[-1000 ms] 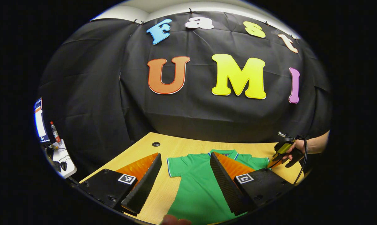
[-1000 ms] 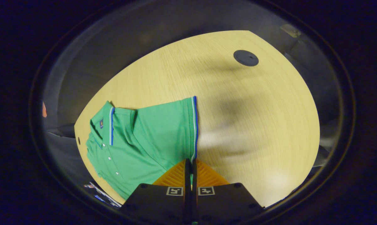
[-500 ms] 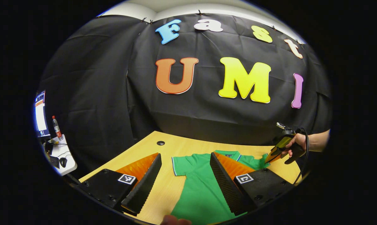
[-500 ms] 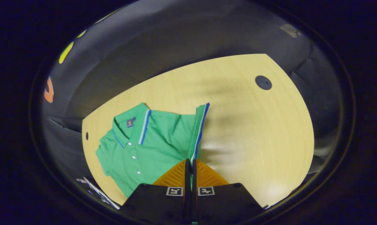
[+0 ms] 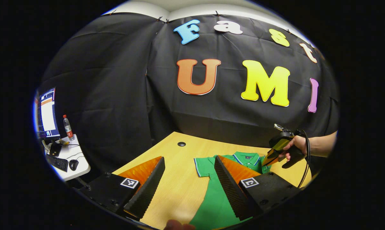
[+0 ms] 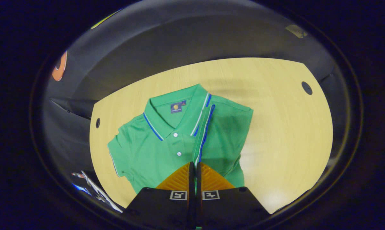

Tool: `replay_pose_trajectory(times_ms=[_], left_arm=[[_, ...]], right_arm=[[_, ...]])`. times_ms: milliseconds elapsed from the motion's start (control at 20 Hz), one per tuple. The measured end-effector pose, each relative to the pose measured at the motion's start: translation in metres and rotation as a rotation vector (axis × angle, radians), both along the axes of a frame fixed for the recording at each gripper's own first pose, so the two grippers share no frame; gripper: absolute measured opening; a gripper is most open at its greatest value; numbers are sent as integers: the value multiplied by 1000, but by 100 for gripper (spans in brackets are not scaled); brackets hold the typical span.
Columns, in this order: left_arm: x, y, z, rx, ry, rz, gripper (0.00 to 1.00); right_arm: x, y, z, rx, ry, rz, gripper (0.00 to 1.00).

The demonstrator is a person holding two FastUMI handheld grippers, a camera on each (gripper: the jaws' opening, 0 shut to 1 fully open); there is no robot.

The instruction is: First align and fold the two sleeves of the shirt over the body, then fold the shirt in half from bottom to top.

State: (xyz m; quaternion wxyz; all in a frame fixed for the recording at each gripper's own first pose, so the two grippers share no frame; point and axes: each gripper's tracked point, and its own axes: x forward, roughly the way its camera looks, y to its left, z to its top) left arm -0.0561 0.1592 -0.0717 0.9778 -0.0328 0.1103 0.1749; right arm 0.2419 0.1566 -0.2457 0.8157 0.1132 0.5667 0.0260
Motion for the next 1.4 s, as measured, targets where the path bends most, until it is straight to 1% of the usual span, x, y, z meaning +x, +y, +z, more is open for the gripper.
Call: replay_pose_trajectory(times_ms=[50,150,200,250,300,350,400,450,500,600,750,800,900,1000,1050,1100,1200,1400], left_arm=[[-1,2,-1,2,4,1,100],[-3,5,-2,7,9,-2,99],[-3,6,-2,9,10,-5,99],[-4,6,-2,11,10,-10,99],[-4,7,-1,13,8,-13,99],[-4,6,0,12,7,-18,99],[-5,6,-2,11,7,-20,100],[-3,4,-2,9,8,-23,100],[-3,4,-3,5,8,-26,100],[-1,-1,-3,2,8,-42,100],[4,-9,-6,2,16,-76,99],[7,-11,-7,3,20,-91,100],[13,-14,-8,6,32,-123,100],[21,-20,-10,-5,46,-168,100],[26,-23,-10,-11,54,-195,99],[31,-27,-13,-16,63,-221,100],[41,-31,-18,-36,79,-265,100],[61,-36,-38,-87,141,-333,100]], right_arm=[[0,9,-2,6,6,2,0],[-2,18,-7,6,17,12,0],[-4,19,-9,-5,19,19,3],[-5,20,-12,-17,24,25,3],[-7,22,-15,-23,30,33,6],[-9,24,-17,-15,36,39,6],[-12,26,-18,-5,42,42,15],[-13,27,-17,10,44,40,19],[-16,27,-17,21,46,34,27],[-18,23,-14,31,31,19,28],[-28,13,-5,37,1,19,75],[-34,10,-3,35,-7,19,94],[-48,4,4,38,-23,18,93],[-64,-3,16,40,-62,28,93],[-74,-8,24,35,-92,35,96],[-84,-14,33,30,-125,42,93],[-104,-26,50,15,-206,50,93],[-148,-61,89,-84,-405,81,93]])
